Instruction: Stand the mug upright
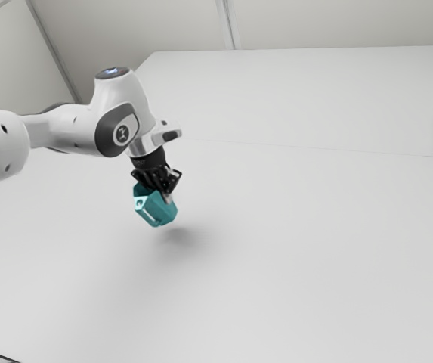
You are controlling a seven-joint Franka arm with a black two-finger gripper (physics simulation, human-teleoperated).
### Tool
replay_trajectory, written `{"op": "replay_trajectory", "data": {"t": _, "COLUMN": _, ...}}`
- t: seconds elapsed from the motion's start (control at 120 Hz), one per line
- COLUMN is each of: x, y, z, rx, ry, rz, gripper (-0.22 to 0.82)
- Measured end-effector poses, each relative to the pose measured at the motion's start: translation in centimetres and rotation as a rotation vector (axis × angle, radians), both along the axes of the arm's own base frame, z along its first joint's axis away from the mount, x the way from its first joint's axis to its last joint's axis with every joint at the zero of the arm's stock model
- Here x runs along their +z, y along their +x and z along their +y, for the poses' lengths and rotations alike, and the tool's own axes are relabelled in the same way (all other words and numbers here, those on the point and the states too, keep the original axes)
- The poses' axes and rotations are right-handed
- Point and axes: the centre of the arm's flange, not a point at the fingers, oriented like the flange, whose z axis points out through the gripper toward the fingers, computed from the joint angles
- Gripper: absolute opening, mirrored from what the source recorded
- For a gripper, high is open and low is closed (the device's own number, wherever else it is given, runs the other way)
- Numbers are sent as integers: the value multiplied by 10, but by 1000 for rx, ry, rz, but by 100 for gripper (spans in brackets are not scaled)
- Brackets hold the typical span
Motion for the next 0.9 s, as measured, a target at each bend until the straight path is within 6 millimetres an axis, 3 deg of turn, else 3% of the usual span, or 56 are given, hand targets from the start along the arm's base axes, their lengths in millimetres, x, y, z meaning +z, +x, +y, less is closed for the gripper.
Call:
{"op": "replay_trajectory", "data": {"t": 0.483, "x": -34, "y": 10, "z": 5, "rx": 74, "ry": 9, "rz": 43, "gripper": -16}}
{"op": "replay_trajectory", "data": {"t": 0.9, "x": -48, "y": 15, "z": 9, "rx": 108, "ry": 2, "rz": 41, "gripper": -16}}
